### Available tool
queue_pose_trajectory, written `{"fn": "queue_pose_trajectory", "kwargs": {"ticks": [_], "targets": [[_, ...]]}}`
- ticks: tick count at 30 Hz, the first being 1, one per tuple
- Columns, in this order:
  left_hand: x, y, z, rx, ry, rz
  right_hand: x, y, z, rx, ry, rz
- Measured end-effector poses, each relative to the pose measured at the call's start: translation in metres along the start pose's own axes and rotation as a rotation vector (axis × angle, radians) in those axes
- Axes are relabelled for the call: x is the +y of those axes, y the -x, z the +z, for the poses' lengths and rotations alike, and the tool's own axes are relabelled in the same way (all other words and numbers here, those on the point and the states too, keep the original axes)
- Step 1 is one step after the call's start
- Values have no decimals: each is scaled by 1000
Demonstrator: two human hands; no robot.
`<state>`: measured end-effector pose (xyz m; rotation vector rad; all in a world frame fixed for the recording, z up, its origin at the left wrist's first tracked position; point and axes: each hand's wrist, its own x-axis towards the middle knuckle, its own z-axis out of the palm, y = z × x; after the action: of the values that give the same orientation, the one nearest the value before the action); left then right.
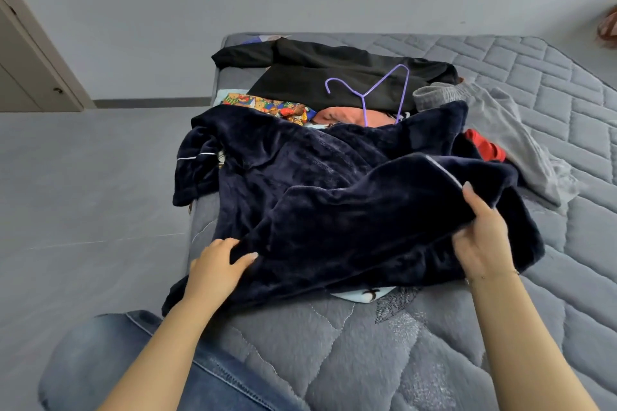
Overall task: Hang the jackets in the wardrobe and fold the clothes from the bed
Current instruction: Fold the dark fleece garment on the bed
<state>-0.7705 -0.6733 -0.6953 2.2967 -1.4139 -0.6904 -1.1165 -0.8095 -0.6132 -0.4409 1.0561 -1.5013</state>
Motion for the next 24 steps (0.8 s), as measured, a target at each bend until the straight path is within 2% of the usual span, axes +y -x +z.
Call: {"fn": "queue_pose_trajectory", "kwargs": {"ticks": [3, 5, 7, 9, 11, 13, 15, 17, 20, 21, 24], "targets": [[-1, -10, -10, 84, 196, 116, -5, -9, -10, -46, -112, -119], [3, -22, -20, 142, 221, 196, 3, -11, -20, 52, -118, -96], [6, -34, -25, 130, 204, 254, 19, -10, -30, 221, -12, -73], [4, -40, -23, 46, 136, 240, 29, -4, -33, 323, 76, -105], [-7, -38, -18, -49, 56, 165, 32, 5, -33, 321, 75, -127], [-22, -28, -18, -72, 120, 85, 35, 16, -35, 353, 73, -106], [-42, -13, -24, -67, 250, 32, 48, 35, -42, 397, 88, -28], [-67, 3, -36, -102, 245, -2, 75, 63, -47, 329, 156, 93], [-87, 25, -53, -306, 176, -55, 117, 99, -34, 220, 258, 229], [-89, 28, -54, -317, 175, -47, 129, 107, -26, 199, 264, 273], [-82, 27, -53, -103, 252, 58, 152, 125, -6, 173, 223, 449]]}}
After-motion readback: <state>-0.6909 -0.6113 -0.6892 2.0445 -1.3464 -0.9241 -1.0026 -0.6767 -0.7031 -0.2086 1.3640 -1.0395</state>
